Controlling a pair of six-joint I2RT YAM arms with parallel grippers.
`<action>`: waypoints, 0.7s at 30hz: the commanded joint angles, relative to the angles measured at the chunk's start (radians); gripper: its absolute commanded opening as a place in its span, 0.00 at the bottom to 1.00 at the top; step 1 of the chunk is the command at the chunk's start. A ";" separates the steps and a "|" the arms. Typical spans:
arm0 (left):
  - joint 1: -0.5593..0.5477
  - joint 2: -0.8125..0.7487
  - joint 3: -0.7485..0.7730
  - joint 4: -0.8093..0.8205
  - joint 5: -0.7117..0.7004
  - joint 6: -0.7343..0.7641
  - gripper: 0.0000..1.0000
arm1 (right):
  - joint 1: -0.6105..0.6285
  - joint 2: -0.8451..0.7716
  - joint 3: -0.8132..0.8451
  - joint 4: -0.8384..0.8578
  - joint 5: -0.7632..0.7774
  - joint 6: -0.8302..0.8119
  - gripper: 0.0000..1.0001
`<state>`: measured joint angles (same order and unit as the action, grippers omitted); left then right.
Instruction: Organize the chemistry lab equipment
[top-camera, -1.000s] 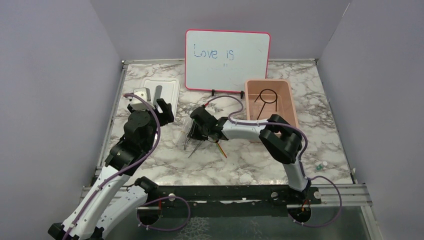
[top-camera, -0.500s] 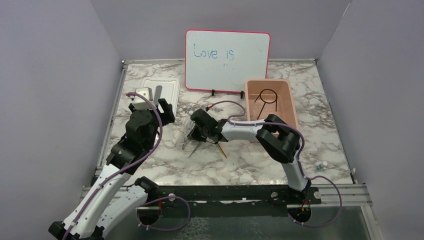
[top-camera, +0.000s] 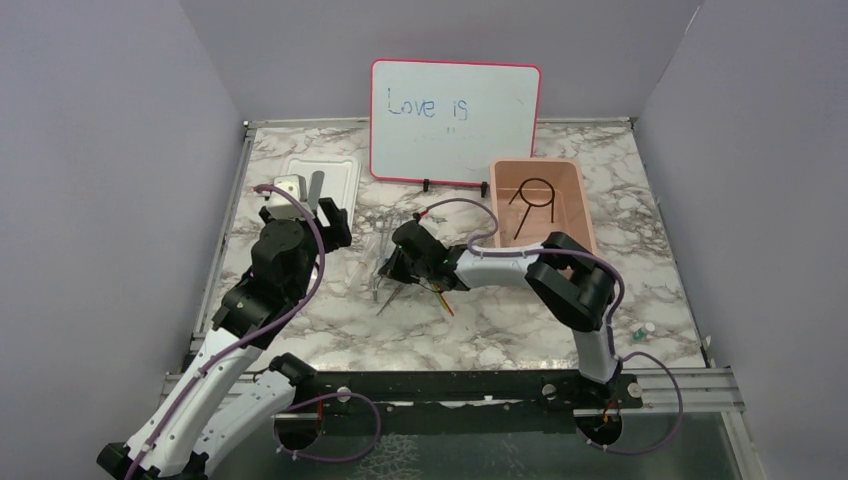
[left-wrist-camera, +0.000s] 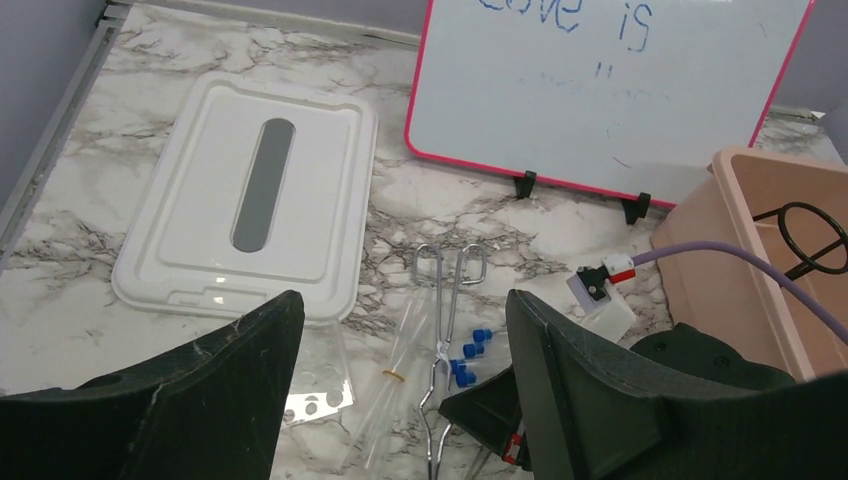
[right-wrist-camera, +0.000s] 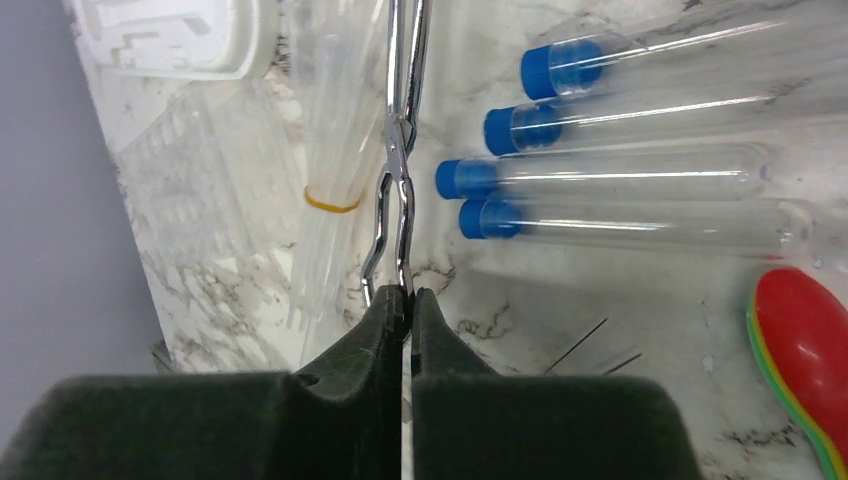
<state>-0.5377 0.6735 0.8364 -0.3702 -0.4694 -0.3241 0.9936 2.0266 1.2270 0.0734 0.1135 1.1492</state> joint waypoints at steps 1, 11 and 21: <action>0.004 0.012 -0.005 -0.011 0.055 -0.047 0.77 | 0.000 -0.122 -0.051 0.146 0.003 -0.124 0.01; 0.004 0.105 -0.040 -0.015 0.220 -0.208 0.79 | -0.020 -0.215 -0.181 0.283 0.011 -0.155 0.01; 0.007 0.253 -0.106 0.033 0.292 -0.378 0.86 | -0.028 -0.280 -0.270 0.370 0.036 -0.108 0.01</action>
<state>-0.5365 0.8753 0.7624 -0.3874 -0.2314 -0.5983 0.9730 1.8175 0.9878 0.3378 0.1150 1.0210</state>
